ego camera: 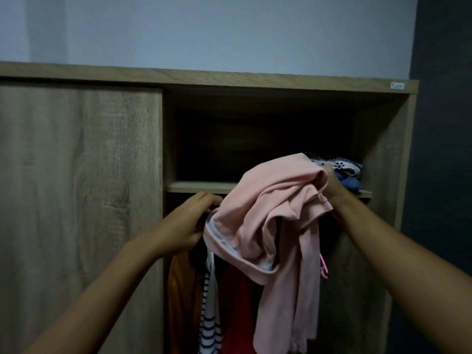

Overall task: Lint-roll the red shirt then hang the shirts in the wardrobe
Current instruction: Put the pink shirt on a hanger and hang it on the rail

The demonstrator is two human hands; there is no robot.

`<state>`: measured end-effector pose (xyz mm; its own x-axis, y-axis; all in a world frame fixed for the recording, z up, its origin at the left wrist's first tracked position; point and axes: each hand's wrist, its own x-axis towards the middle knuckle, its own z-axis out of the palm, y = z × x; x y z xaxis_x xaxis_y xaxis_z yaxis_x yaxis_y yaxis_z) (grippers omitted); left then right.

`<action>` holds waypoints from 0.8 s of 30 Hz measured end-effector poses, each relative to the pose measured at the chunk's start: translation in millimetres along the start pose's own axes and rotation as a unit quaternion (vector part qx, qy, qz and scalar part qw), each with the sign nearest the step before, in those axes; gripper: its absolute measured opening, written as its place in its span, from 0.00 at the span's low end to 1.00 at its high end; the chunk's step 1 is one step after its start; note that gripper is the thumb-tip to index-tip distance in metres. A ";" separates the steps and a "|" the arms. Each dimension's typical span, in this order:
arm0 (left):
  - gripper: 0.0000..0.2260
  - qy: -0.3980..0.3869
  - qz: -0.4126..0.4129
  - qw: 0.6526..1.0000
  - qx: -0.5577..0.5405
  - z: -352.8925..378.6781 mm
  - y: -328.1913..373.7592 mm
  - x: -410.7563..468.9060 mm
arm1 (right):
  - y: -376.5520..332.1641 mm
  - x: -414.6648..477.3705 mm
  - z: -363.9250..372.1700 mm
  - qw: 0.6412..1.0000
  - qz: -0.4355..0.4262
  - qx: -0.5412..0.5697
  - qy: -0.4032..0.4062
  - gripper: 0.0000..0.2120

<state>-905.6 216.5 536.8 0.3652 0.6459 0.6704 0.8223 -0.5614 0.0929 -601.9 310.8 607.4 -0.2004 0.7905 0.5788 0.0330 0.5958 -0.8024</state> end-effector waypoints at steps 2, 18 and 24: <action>0.31 -0.005 -0.007 1.000 0.020 9.0 -3.0 -3.6 | 1.3 6.4 -1.2 0.997 0.011 0.049 0.051 0.22; 0.12 0.135 -0.042 0.957 -0.254 -15.2 85.0 50.3 | 54.6 -18.2 4.3 0.972 0.156 0.013 -0.175 0.11; 0.19 0.082 -0.251 0.938 -0.226 -10.3 95.8 76.5 | 53.5 -44.8 9.6 0.983 0.094 -0.066 -0.143 0.09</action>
<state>-803.3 206.8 604.6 -0.1206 0.8199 0.5597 0.5910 -0.3937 0.7041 -600.6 305.9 537.2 -0.4456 0.8274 0.3419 0.2185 0.4708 -0.8547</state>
